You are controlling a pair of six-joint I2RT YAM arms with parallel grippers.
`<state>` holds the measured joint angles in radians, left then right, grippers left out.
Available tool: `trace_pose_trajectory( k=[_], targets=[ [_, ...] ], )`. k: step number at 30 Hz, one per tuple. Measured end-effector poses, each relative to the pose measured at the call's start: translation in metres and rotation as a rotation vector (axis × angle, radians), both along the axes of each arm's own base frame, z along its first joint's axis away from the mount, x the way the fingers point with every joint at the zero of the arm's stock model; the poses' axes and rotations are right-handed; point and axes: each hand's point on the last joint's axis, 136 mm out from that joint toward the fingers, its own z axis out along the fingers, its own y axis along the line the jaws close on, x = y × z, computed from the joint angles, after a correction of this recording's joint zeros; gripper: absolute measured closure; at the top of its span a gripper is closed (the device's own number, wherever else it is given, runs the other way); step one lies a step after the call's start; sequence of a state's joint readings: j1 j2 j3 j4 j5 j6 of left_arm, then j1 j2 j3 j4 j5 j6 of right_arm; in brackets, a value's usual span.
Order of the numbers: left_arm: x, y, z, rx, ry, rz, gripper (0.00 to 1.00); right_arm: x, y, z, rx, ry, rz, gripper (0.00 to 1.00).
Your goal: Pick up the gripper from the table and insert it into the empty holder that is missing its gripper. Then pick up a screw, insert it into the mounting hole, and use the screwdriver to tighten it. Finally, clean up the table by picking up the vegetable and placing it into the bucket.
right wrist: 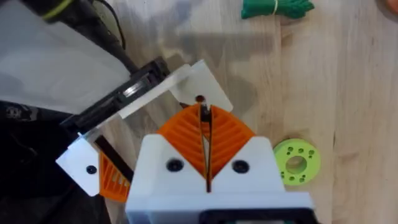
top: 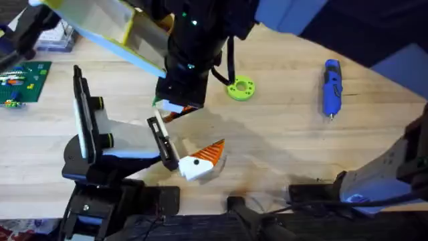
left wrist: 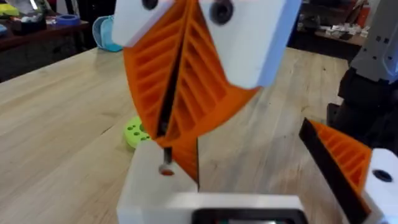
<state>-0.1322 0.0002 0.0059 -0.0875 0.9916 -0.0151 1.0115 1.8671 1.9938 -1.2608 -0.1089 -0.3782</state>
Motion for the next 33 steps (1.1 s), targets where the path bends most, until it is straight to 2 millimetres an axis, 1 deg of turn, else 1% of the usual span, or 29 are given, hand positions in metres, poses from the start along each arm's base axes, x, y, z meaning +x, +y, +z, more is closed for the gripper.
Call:
trace_pose_trajectory(
  k=[5,11,15,23,33],
  targets=[
    [0.000,0.000,0.000,0.000,0.000,0.000,0.010,0.000,-0.001,0.002,0.000,0.001,0.000,0.992],
    [0.000,0.000,0.000,0.000,0.000,0.000,0.010,0.000,0.000,0.016,0.030,-0.017,0.000,0.992],
    [0.000,0.000,0.000,0.000,0.000,0.000,0.010,-0.001,-0.001,0.022,0.044,-0.024,0.001,0.992],
    [0.000,0.000,0.000,0.000,0.000,0.000,0.010,-0.001,-0.001,0.023,0.046,-0.024,0.002,0.992],
    [0.000,0.000,0.000,0.000,0.000,0.000,0.010,-0.006,0.002,0.024,0.063,0.002,0.014,0.992]
  ],
)
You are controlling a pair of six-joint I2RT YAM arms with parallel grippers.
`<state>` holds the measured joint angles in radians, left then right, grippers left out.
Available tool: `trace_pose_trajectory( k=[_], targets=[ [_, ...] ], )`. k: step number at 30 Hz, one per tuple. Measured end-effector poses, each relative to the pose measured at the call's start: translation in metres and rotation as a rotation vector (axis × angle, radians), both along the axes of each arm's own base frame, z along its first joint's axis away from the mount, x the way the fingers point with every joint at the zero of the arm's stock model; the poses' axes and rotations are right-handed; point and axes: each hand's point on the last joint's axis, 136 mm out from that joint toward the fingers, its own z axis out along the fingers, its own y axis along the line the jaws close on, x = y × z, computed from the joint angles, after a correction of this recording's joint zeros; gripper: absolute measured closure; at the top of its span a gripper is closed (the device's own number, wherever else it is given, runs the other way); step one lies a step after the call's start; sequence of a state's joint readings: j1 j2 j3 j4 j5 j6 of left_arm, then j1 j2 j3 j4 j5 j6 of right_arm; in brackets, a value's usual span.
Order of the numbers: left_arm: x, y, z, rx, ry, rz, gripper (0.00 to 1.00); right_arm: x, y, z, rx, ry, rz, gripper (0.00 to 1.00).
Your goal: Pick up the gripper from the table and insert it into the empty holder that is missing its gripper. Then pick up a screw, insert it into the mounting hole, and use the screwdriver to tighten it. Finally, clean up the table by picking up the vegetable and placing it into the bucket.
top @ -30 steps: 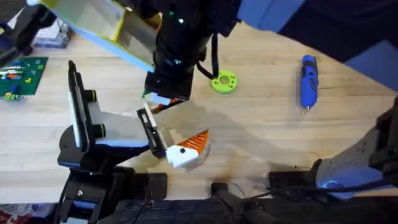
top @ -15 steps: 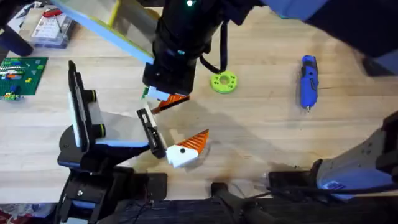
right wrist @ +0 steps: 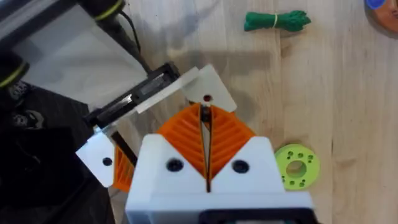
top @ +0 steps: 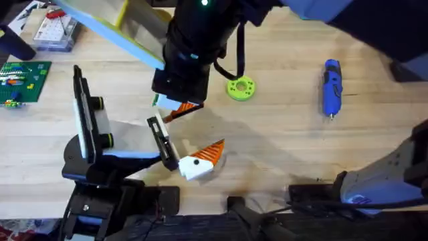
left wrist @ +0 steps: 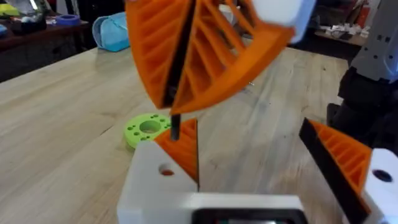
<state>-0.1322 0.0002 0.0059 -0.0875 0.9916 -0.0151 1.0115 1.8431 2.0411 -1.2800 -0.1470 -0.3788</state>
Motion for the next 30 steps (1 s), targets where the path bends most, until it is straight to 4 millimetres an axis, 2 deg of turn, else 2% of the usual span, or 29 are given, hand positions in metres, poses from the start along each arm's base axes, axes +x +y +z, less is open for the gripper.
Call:
trace_pose_trajectory(
  k=[7,17,30],
  targets=[
    [0.000,0.000,0.000,0.000,0.000,0.000,0.010,-0.001,-0.001,-0.002,-0.008,0.009,0.002,0.992],
    [0.000,0.000,0.000,0.000,0.000,0.000,0.010,-0.001,0.000,-0.021,-0.060,0.042,0.002,0.992],
    [0.000,0.000,0.000,0.000,0.000,0.000,0.010,0.000,0.001,-0.020,-0.057,0.040,0.002,0.992]
  ],
)
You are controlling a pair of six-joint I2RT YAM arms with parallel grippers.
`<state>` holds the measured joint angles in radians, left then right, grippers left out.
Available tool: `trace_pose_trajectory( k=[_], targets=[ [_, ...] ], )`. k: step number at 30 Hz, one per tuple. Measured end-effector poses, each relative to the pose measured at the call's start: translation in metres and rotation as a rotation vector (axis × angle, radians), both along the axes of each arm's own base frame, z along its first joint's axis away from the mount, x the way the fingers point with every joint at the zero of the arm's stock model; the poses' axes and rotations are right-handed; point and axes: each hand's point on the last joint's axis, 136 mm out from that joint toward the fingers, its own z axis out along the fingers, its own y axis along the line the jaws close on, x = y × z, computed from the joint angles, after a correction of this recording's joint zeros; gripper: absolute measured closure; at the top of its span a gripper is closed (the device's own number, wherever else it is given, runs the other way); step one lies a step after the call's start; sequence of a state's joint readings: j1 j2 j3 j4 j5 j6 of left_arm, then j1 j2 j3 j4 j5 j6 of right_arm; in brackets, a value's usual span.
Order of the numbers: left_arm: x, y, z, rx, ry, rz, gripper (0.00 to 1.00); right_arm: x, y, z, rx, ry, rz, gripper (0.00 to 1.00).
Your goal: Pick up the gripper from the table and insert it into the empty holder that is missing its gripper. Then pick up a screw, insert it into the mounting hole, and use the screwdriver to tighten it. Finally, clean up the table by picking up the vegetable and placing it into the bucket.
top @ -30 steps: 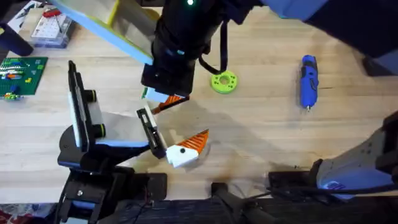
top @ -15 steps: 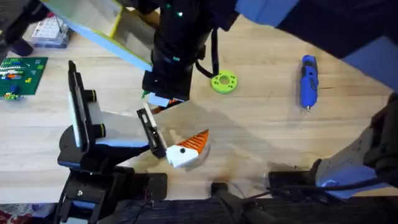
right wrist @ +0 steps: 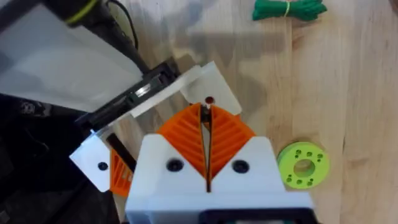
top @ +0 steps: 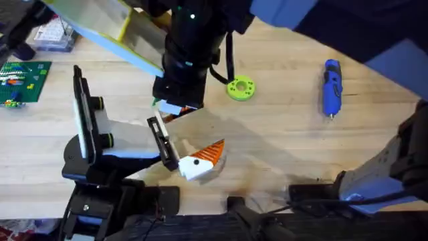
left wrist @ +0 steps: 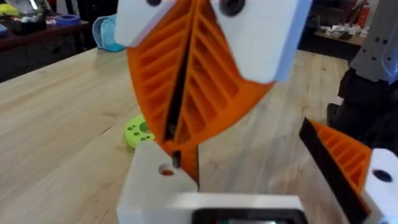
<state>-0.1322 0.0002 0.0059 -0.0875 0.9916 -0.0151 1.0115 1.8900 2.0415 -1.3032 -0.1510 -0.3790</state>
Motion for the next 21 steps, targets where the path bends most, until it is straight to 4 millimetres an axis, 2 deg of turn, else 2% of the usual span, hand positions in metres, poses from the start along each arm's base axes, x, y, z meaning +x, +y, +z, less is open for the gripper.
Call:
trace_pose_trajectory(
  k=[21],
  targets=[
    [0.0000,0.0000,0.0000,0.000,0.000,0.000,0.010,0.0024,0.0019,0.0010,0.010,-0.007,-0.003,0.992]
  ],
)
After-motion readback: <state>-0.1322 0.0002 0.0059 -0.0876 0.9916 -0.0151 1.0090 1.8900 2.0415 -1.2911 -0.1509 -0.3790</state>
